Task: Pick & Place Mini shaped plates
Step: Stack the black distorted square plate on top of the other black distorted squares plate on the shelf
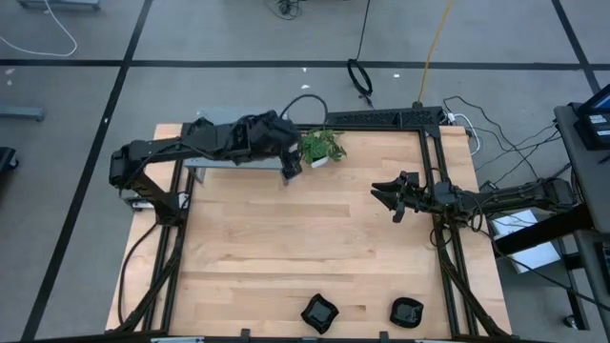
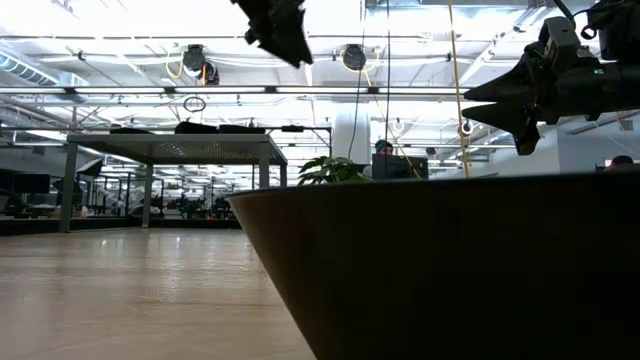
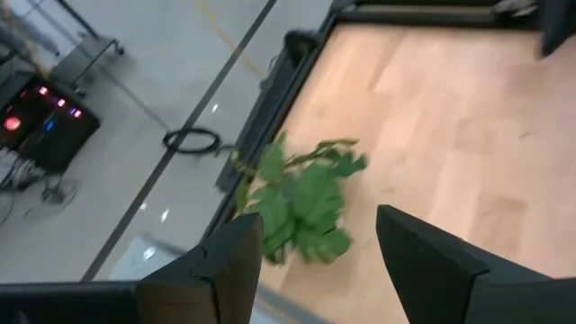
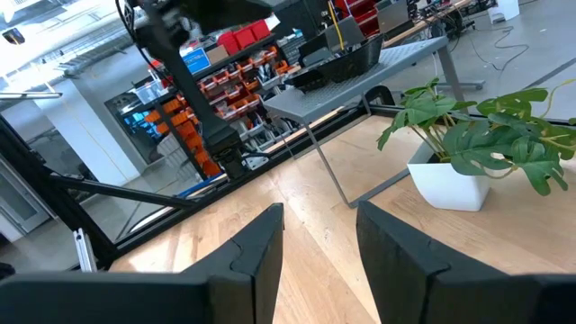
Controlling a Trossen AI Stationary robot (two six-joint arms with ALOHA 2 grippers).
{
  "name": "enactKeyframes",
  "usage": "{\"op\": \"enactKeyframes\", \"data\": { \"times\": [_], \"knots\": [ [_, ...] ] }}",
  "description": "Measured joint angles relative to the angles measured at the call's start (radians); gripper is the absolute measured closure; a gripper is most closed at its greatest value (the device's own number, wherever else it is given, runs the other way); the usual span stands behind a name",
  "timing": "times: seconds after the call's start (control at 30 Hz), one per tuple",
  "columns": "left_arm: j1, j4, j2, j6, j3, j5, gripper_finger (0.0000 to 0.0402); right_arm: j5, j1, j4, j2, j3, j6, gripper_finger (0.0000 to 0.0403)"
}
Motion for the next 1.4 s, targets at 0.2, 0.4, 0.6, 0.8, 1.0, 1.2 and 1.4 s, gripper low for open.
{"op": "enactKeyframes", "data": {
  "times": [0.2,0.4,0.6,0.8,1.0,1.2,1.4],
  "knots": [
    [-0.075,0.091,0.000,-0.063,0.000,-0.001,0.0179,0.000,0.000,0.000,0.000,0.000,-0.006,0.0273],
    [-0.139,0.243,0.000,-0.145,0.000,-0.001,0.0179,0.000,0.000,0.008,0.000,0.000,-0.027,0.0273],
    [-0.205,0.400,0.000,-0.217,0.000,0.004,0.0179,0.000,0.000,0.007,0.000,0.000,-0.026,0.0273],
    [-0.280,0.421,0.000,-0.354,0.000,0.122,0.0179,0.000,0.000,0.007,0.000,0.000,-0.026,0.0273],
    [-0.371,0.413,0.000,-0.482,0.000,0.212,0.0179,0.000,0.000,0.007,0.000,0.000,-0.026,0.0273],
    [-0.484,0.401,0.000,-0.553,0.000,0.214,0.0179,-0.002,0.001,0.137,0.000,0.000,-0.023,0.0273],
    [-0.596,0.356,0.055,-0.612,-0.020,0.207,0.0179,-0.029,0.008,0.323,0.000,0.000,0.244,0.0273]
  ]
}}
